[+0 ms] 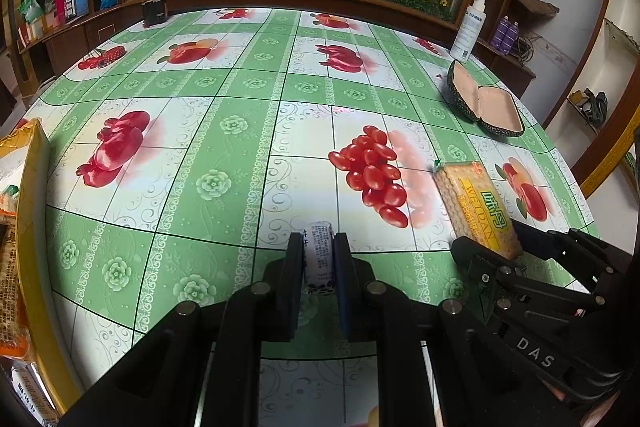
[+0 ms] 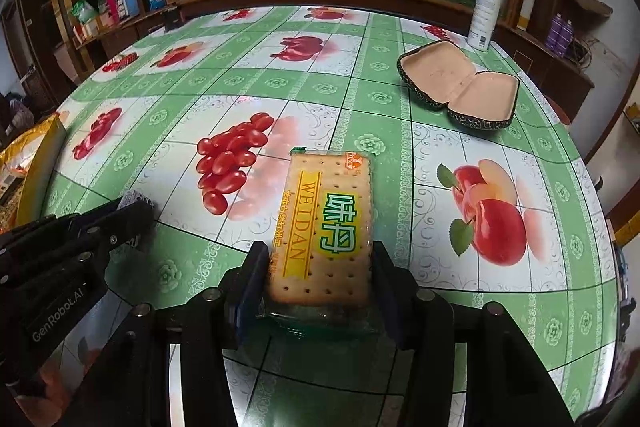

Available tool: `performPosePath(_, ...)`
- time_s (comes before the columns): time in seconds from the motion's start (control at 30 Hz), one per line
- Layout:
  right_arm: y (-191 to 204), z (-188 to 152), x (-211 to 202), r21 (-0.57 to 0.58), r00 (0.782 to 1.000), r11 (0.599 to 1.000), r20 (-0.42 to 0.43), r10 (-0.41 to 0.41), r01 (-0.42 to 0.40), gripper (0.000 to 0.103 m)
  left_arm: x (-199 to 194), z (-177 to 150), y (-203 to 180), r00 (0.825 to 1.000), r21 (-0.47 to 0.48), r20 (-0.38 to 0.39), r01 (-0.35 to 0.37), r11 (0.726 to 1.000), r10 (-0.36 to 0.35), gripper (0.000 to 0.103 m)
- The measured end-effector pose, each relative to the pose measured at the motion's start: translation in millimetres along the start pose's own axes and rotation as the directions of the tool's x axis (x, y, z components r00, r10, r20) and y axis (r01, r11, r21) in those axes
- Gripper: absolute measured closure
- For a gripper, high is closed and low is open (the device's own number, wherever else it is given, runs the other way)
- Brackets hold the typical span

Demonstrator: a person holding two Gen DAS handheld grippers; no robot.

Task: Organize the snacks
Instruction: 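Carry the WEIDAN cracker pack and white candy over the tray with both grippers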

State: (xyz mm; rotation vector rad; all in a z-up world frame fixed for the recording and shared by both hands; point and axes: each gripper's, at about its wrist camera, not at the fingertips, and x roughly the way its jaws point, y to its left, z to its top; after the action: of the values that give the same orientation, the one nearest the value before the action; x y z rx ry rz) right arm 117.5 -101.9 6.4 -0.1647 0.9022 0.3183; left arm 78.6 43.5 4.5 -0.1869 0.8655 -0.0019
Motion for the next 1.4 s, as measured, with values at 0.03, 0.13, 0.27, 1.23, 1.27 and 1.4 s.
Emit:
performPosePath(0.03, -1.0, 0.4, 0.2, 0.0, 1.0, 1.0, -0.006, 0.005, -0.005, 0.048, -0.3, 0.7, 0.1, 1.0, 0.0, 0.0, -0.001, 1.0, 0.001, 0.089)
performPosePath(0.13, -0.6, 1.2, 0.6, -0.01, 1.0, 1.0, -0.019, 0.002, -0.002, 0.048, -0.4, 0.5, -0.3, 1.0, 0.001, 0.0, -0.001, 1.0, 0.001, 0.089)
performPosePath(0.27, -0.8, 0.9, -0.6, -0.005, 0.999, 1.0, -0.032, -0.002, 0.002, 0.051, -0.4, 1.1, 1.1, 1.0, 0.0, 0.0, -0.004, 1.0, 0.004, 0.089)
performPosePath(1.23, 10.8, 7.3, -51.5, 0.016, 0.984, 0.994, 0.145, 0.106, -0.109, 0.053, -32.5, 10.2, 9.0, 0.984, -0.042, 0.159, 0.085, 0.996, -0.077, 0.089)
performPosePath(1.27, 11.4, 7.4, -52.4, 0.014, 0.983, 0.994, 0.148, 0.11, -0.113, 0.053, -33.9, 10.2, 9.5, 0.984, -0.04, 0.165, 0.08, 0.996, -0.072, 0.089)
performPosePath(1.4, 11.0, 7.8, -57.3, 0.02, 0.979, 0.991, 0.157, 0.13, -0.134, 0.053, -38.6, 9.6, 12.6, 0.98, -0.044, 0.184, 0.088, 0.995, -0.079, 0.089)
